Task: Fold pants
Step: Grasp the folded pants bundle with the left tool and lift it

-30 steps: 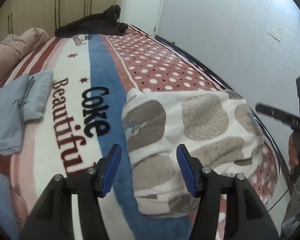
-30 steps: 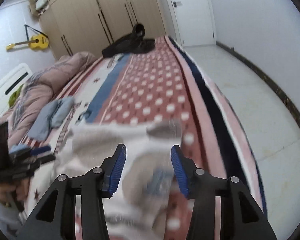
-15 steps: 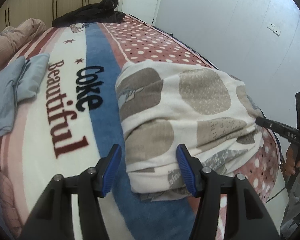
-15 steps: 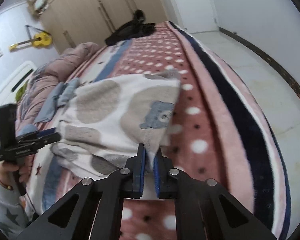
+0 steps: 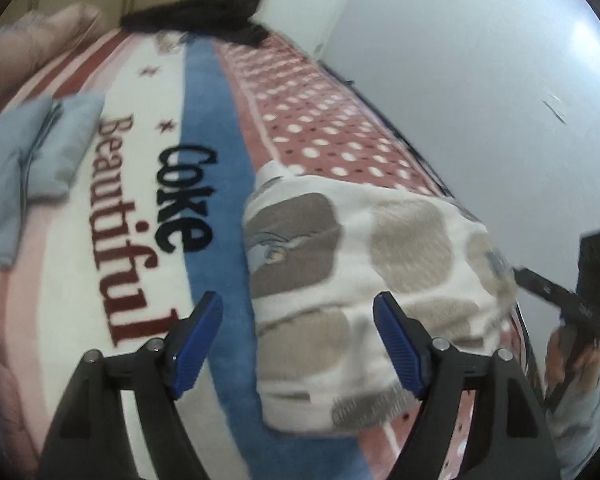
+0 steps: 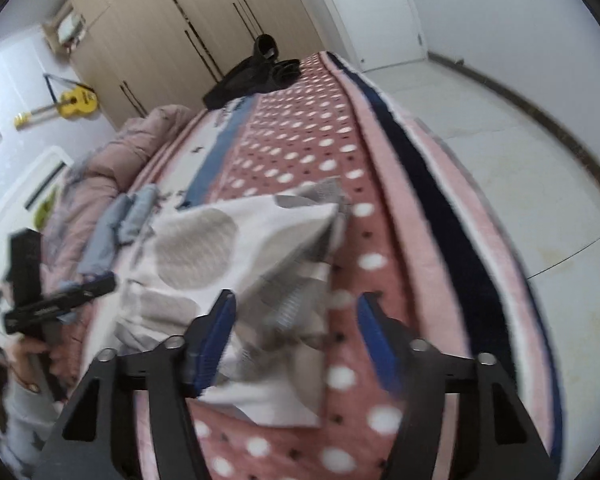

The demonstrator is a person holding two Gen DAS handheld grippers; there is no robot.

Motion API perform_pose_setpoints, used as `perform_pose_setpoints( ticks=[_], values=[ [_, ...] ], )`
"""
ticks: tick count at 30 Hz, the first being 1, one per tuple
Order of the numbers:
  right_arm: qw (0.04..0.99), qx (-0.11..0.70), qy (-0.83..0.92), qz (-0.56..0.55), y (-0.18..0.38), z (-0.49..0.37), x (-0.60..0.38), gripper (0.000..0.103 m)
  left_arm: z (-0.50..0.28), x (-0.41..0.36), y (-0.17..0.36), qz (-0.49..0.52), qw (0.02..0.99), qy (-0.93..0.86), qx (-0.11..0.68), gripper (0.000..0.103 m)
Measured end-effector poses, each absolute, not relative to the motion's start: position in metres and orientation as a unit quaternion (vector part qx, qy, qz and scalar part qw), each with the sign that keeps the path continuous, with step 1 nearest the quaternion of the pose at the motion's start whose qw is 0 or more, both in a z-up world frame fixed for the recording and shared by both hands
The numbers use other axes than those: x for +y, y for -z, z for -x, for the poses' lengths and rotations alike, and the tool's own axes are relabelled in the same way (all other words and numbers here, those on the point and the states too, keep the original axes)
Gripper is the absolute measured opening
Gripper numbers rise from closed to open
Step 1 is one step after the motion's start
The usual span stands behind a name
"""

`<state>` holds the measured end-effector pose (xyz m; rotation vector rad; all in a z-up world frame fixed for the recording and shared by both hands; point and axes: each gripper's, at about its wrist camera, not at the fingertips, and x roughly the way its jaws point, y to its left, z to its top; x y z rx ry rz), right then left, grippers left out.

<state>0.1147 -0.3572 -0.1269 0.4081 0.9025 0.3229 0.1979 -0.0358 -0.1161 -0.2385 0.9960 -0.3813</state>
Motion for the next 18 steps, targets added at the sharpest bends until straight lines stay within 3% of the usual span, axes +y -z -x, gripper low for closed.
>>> perform_pose_setpoints(
  ticks=[5,10,13,18],
  values=[
    [0.867,0.419,-0.143,-0.227,0.135,-0.128,-0.354,0.072,-0.214,-0.045,0.144,0.143,0.830,0.185,0.507,0.074],
    [0.845,0.456,-0.169,-0.221,0.160,-0.139,-0.340,0.073,-0.219,-0.048,0.163,0.172,0.812,0.213,0.516,0.074],
    [0.792,0.486,-0.247,-0.274,0.187,-0.144,-0.332,0.074,-0.218,-0.053,0.165,0.167,0.806,0.229,0.520,0.064],
    [0.798,0.469,-0.245,-0.288,0.191,-0.146,-0.330,0.070,-0.212,-0.063,0.158,0.147,0.814,0.218,0.517,0.053]
  ],
)
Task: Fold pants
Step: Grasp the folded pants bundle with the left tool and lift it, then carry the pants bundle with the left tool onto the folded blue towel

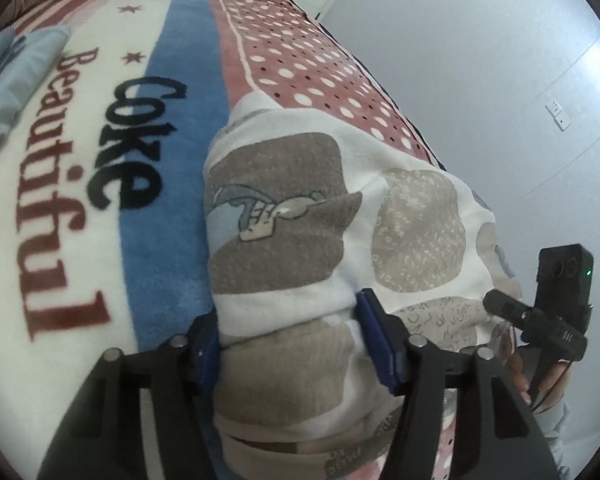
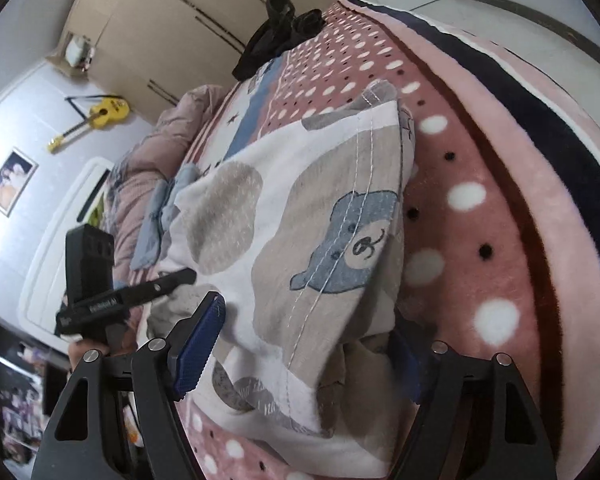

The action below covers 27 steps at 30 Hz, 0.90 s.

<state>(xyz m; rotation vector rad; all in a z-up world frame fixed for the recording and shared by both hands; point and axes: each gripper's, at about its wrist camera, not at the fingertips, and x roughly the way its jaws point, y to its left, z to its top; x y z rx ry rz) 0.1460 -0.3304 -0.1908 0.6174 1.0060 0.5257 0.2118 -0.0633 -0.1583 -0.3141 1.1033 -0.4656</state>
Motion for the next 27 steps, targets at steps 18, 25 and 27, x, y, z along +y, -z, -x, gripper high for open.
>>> perform_pose_setpoints(
  ticks=[18,25,27],
  values=[
    [0.841,0.405,-0.268,-0.238,0.106,-0.101,-0.314,0.018,-0.127,-0.052,0.058,0.077,0.888,0.204,0.405,0.031],
    [0.854,0.356,-0.317,-0.207,0.043,-0.078,-0.260,0.018,-0.092,0.014,-0.001,0.083,0.914,0.175,0.356,0.031],
    [0.854,0.345,-0.339,-0.192,0.026,-0.073,-0.234,0.018,-0.080,0.037,-0.013,0.085,0.921,0.161,0.344,0.031]
  ],
)
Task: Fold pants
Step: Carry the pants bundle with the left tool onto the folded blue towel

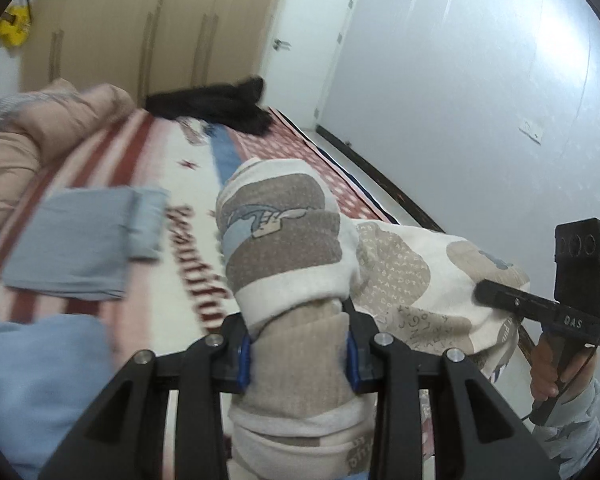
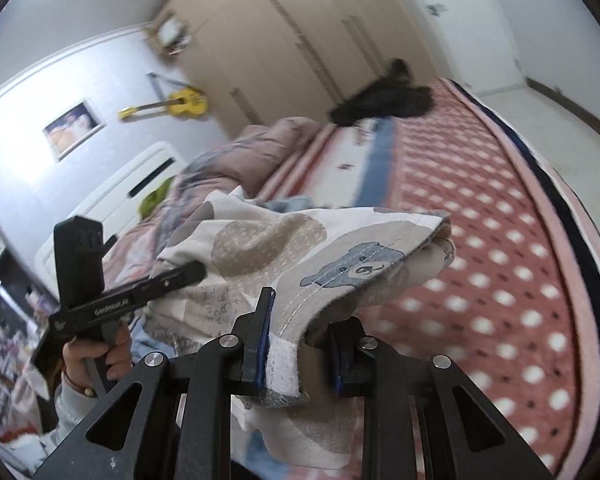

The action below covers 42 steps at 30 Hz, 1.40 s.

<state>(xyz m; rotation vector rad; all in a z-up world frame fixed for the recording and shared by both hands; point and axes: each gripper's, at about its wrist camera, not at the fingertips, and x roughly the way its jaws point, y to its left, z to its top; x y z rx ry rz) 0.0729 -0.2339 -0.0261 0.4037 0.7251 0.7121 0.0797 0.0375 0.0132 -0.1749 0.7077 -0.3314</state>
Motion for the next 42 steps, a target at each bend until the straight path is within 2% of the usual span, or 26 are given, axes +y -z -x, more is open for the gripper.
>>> perform_pose_setpoints(
  ticks=[7,13,19,22,29,38,42],
  values=[
    [0.841,0.323,-0.408,-0.148,-0.015,-0.064,-0.126,0.018,-0.039,0.146,-0.042,0.100,0.937,0.094,0.322,0.031],
    [0.818,0.324,-0.463,-0.107,-0.030,-0.064,-0.016,0.018,-0.017,0.239,-0.044,0.107,0.938,0.035,0.328,0.031],
    [0.796,0.347,-0.493,-0.061,-0.016,-0.066,0.083,0.018,-0.002,0.316,-0.013,0.123,0.929,-0.004,0.350,0.031],
    [0.787,0.369,-0.493,-0.042,0.005,-0.068,0.120,0.018,-0.004,0.346,0.022,0.150,0.915,-0.015,0.375,0.031],
    [0.775,0.393,-0.494,-0.013,0.038,-0.061,0.154,0.018,-0.002,0.363,0.066,0.186,0.898,-0.011,0.400,0.031],
    [0.788,0.370,-0.491,-0.023,0.032,-0.064,0.137,0.017,-0.004,0.358,0.050,0.184,0.908,0.008,0.377,0.031],
    [0.794,0.374,-0.479,-0.010,0.039,-0.066,0.135,0.017,-0.012,0.358,0.072,0.184,0.892,-0.002,0.412,0.034]
  ],
)
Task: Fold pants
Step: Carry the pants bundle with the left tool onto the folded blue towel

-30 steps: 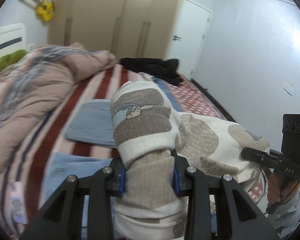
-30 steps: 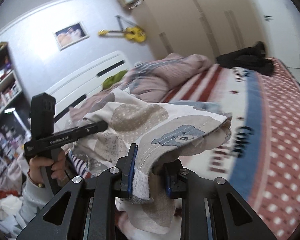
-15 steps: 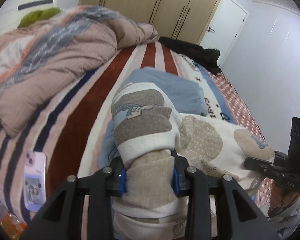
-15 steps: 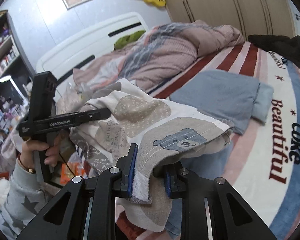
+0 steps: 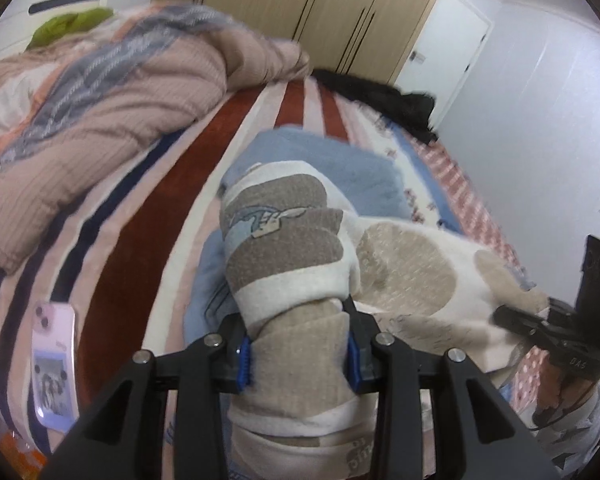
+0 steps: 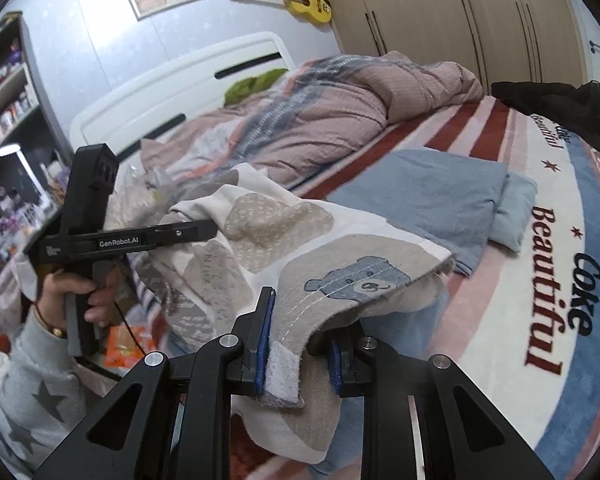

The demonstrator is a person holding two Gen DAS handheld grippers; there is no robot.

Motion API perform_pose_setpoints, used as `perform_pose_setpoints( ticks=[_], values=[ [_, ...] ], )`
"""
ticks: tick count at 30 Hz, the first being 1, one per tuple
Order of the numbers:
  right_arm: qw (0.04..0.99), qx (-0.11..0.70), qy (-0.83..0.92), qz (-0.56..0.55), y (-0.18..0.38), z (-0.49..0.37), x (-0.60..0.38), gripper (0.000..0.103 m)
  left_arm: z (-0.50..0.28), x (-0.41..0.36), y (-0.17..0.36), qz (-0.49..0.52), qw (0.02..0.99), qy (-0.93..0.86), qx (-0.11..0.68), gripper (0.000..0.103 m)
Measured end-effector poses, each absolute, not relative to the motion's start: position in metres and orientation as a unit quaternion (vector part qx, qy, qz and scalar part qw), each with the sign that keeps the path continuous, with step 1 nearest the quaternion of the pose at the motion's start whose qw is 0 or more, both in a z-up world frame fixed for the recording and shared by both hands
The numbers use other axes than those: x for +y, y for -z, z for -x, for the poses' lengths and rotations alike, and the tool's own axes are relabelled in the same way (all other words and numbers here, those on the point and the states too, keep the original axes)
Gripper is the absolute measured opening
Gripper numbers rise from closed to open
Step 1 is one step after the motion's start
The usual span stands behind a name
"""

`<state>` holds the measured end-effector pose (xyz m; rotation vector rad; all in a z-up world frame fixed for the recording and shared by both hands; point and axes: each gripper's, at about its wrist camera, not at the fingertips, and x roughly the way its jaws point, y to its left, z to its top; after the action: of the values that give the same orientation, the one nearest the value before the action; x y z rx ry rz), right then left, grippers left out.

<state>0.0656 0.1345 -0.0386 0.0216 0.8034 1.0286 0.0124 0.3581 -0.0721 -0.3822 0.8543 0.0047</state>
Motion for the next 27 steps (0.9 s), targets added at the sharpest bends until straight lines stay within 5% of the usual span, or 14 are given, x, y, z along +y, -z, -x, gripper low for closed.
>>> perform_pose_setpoints(
  ticks=[3,7,10,14,21,27],
  values=[
    [0.792,0.394,-0.466,0.001,0.053,-0.066,0.133,0.018,-0.014,0.363,0.092,0.186,0.882,-0.013,0.433,0.044],
    [0.783,0.419,-0.459,0.012,0.073,-0.064,0.133,0.032,-0.007,0.366,0.096,0.167,0.881,-0.041,0.442,0.065],
    [0.790,0.418,-0.448,0.017,0.073,-0.065,0.126,0.051,0.000,0.365,0.084,0.151,0.884,-0.052,0.440,0.064],
    [0.819,0.381,-0.428,0.028,0.049,-0.063,0.107,0.059,0.008,0.361,0.049,0.123,0.906,-0.068,0.400,0.064],
    [0.849,0.279,-0.447,0.027,0.004,-0.057,0.106,0.060,-0.008,0.347,0.039,0.126,0.915,-0.028,0.383,0.065],
    [0.811,0.327,-0.480,0.065,0.041,-0.066,0.141,0.060,-0.016,0.359,0.085,0.131,0.897,-0.048,0.420,0.064]
  ],
)
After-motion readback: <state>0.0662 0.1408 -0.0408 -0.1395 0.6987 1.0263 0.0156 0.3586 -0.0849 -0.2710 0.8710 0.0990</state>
